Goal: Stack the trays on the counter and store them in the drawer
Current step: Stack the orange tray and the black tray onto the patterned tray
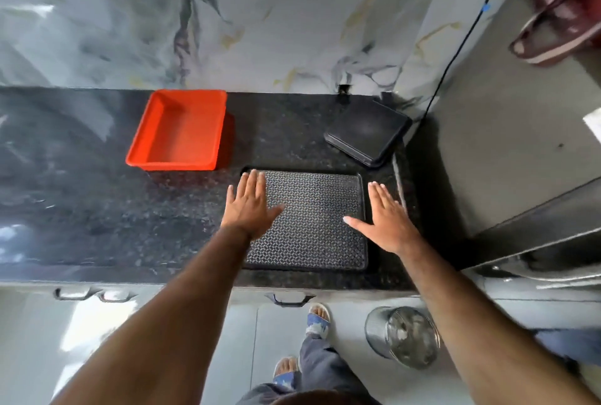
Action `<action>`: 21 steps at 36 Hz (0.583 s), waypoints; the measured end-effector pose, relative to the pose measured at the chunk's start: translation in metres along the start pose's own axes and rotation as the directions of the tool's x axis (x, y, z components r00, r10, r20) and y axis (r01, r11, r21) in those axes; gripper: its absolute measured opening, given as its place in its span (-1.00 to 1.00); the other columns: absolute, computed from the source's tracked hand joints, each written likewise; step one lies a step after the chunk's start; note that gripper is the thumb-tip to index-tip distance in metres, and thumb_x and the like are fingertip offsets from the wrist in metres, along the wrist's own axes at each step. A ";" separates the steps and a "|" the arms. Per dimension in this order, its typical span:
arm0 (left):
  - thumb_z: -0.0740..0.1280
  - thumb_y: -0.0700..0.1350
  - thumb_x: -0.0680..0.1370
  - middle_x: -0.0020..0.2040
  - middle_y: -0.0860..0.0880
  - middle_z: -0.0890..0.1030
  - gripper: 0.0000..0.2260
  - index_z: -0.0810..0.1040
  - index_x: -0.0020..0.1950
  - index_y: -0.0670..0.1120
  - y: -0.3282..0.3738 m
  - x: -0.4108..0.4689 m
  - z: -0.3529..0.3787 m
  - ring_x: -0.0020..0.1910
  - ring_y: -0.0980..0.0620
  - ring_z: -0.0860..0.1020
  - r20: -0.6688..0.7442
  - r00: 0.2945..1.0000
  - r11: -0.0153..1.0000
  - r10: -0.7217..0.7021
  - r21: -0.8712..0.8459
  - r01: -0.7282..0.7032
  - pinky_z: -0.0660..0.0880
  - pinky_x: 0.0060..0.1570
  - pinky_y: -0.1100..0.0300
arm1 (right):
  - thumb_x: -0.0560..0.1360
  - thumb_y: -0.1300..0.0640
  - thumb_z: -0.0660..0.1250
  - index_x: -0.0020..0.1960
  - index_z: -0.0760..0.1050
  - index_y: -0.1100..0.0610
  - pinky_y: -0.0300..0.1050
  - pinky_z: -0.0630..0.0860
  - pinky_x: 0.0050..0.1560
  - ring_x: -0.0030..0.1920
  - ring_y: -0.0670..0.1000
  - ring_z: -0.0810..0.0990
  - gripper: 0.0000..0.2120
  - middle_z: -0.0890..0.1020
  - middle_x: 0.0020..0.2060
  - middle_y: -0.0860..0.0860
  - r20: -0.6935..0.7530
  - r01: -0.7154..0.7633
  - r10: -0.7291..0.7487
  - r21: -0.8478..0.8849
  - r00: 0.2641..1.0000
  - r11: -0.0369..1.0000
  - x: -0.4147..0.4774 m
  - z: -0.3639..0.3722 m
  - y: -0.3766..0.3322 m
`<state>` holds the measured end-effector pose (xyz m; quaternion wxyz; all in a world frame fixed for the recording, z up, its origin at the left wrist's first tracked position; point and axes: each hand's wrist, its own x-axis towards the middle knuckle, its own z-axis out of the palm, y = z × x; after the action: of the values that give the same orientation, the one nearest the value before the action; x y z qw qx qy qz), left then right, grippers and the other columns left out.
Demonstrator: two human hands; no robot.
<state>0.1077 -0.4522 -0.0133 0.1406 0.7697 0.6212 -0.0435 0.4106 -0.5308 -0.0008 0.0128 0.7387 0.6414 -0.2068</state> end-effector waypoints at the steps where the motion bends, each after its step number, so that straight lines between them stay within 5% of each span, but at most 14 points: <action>1: 0.02 0.41 0.53 0.64 -0.06 -0.12 -0.13 -0.15 0.62 -0.11 -0.009 0.001 0.004 0.61 -0.04 -0.16 0.028 0.999 0.999 -0.039 0.004 0.039 -0.09 0.56 -0.14 | 0.42 -0.53 0.09 0.64 -0.19 0.14 0.08 0.00 0.63 0.64 -0.01 -0.14 0.08 -0.09 0.65 0.02 0.009 -0.016 0.016 0.019 1.000 1.000 0.005 0.006 0.002; 4: 0.11 0.34 0.56 0.64 -0.06 -0.07 -0.18 -0.09 0.62 -0.12 -0.030 0.003 0.018 0.61 -0.07 -0.07 0.081 0.978 0.979 -0.193 -0.048 0.197 0.01 0.55 -0.13 | 0.49 -0.40 0.20 0.63 -0.04 0.23 0.00 0.02 0.61 0.64 0.09 0.02 0.00 0.08 0.63 0.13 0.016 -0.117 0.116 0.116 0.993 0.986 0.020 0.026 0.006; 9: 0.21 -0.04 0.61 0.60 -0.16 0.10 -0.37 0.03 0.59 -0.22 -0.041 0.003 0.037 0.53 -0.20 0.16 0.113 0.923 0.905 -0.369 -0.185 0.384 0.25 0.44 -0.13 | 0.54 -0.11 0.36 0.45 0.40 0.28 0.07 0.45 0.37 0.35 0.24 0.51 -0.37 0.56 0.31 0.27 0.007 -0.200 0.204 0.216 0.979 0.956 0.037 0.043 0.012; 12: 0.15 -0.24 0.55 0.39 -0.25 0.36 -0.60 0.32 0.39 -0.26 -0.042 0.001 0.044 0.37 -0.28 0.37 0.108 0.902 0.876 -0.419 -0.214 0.432 0.36 0.32 -0.14 | 0.49 0.04 0.45 0.35 0.52 0.25 0.01 0.52 0.23 0.18 0.22 0.63 -0.50 0.69 0.10 0.22 0.006 -0.235 0.241 0.249 0.970 0.939 0.042 0.043 0.014; 15: 0.25 -0.28 0.50 0.19 -0.29 0.46 -0.78 0.44 0.14 -0.27 -0.047 -0.001 0.049 0.20 -0.33 0.49 0.097 0.909 0.888 -0.405 -0.195 0.416 0.44 0.19 -0.13 | 0.45 0.12 0.50 0.28 0.57 0.21 -0.04 0.56 0.14 0.11 0.19 0.68 -0.57 0.73 0.00 0.19 0.045 -0.302 0.301 0.269 0.953 0.915 0.047 0.043 0.013; 21: 0.34 -0.31 0.46 0.12 -0.35 0.54 -0.79 0.44 0.06 -0.31 -0.062 -0.013 0.056 0.15 -0.34 0.52 0.104 0.913 0.882 -0.395 -0.237 0.408 0.43 0.13 -0.10 | 0.44 0.12 0.51 0.09 0.60 0.23 -0.07 0.56 0.06 0.08 0.18 0.68 -0.71 0.73 0.01 0.19 0.121 -0.359 0.341 0.201 0.932 0.911 0.052 0.043 0.009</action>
<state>0.0509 -0.4677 -0.0739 0.2419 0.5985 0.7636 -0.0119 0.4120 -0.4959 -0.0586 -0.0051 0.8292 0.4708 -0.3014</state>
